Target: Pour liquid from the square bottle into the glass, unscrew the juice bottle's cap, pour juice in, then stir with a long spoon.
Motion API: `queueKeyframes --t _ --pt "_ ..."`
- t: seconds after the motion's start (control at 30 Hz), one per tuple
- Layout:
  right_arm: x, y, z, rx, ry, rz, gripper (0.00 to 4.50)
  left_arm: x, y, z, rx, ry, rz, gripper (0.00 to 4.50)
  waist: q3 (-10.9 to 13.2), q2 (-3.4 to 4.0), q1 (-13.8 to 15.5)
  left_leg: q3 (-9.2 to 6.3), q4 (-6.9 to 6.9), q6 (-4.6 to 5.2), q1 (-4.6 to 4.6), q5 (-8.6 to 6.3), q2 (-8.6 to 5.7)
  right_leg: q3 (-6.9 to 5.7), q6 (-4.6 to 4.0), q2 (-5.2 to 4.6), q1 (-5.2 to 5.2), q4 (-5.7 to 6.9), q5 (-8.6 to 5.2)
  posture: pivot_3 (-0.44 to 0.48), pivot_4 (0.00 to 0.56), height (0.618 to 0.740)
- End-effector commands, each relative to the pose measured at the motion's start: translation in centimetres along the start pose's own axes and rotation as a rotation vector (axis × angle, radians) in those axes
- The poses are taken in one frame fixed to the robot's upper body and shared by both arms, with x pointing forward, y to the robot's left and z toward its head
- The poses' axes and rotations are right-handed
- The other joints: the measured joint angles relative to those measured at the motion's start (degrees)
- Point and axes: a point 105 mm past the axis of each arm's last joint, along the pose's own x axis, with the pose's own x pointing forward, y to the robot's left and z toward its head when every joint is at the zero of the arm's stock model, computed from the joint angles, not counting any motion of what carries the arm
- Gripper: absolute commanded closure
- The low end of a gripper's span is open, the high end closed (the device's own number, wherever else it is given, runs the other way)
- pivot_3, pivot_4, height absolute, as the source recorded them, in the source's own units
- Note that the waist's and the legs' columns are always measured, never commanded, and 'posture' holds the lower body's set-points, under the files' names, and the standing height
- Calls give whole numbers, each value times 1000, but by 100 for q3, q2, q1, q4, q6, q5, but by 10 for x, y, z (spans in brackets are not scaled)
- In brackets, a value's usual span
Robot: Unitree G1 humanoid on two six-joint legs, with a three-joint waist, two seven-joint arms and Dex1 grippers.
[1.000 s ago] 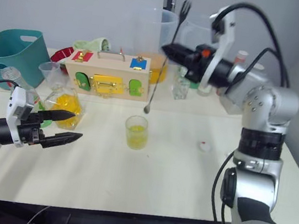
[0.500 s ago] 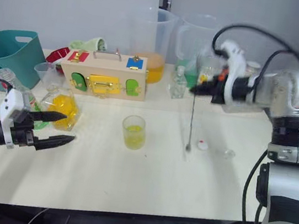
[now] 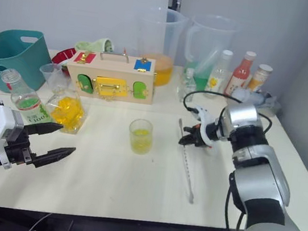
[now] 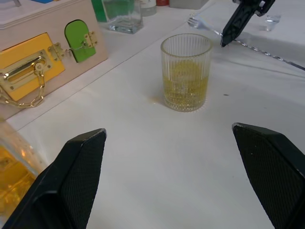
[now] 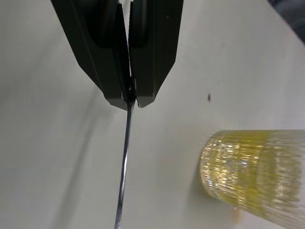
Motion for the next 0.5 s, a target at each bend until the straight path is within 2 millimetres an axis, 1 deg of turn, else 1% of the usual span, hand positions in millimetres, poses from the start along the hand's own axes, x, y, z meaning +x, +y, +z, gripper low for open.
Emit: queueKeyframes --t 0.03,0.1,0.2,0.27,0.37,0.43,0.5 --pt "0 -5 6 -49 -18 -42 4500 -2 -7 7 44 -23 19 13 0 0 0 -1 0 0 -1 0 0 -1 0 0 0 0 0 0 150 740" --pt "3 -8 6 -45 -24 -54 4500 -1 -12 4 40 -19 24 13 0 0 -5 -1 0 -1 3 0 1 -1 0 1 3 0 0 0 150 740" --pt "4 -10 8 -59 -41 -46 3571 -1 -14 -7 31 33 22 0 0 0 -2 -2 0 -1 2 1 1 -1 0 2 2 0 0 0 150 740" --pt "-2 -7 14 -65 -57 -35 2900 -3 -13 -15 17 69 14 0 0 0 -8 -2 0 -3 3 1 1 -1 0 2 2 1 0 0 150 740" --pt "-15 -6 24 -68 -98 -26 1832 -2 -8 -15 3 57 26 0 0 0 -15 1 -1 -2 3 1 1 0 0 3 0 0 0 0 150 740" --pt "-26 -11 33 -174 -151 -50 1146 -2 -2 -15 17 50 43 0 0 0 -1 0 -1 -1 3 1 2 -1 0 4 0 1 0 0 150 740" --pt "-38 -12 40 -254 -209 -29 461 -4 4 -17 23 51 66 0 0 0 1 -2 0 -1 3 0 -1 -4 0 2 3 -1 0 0 150 740"
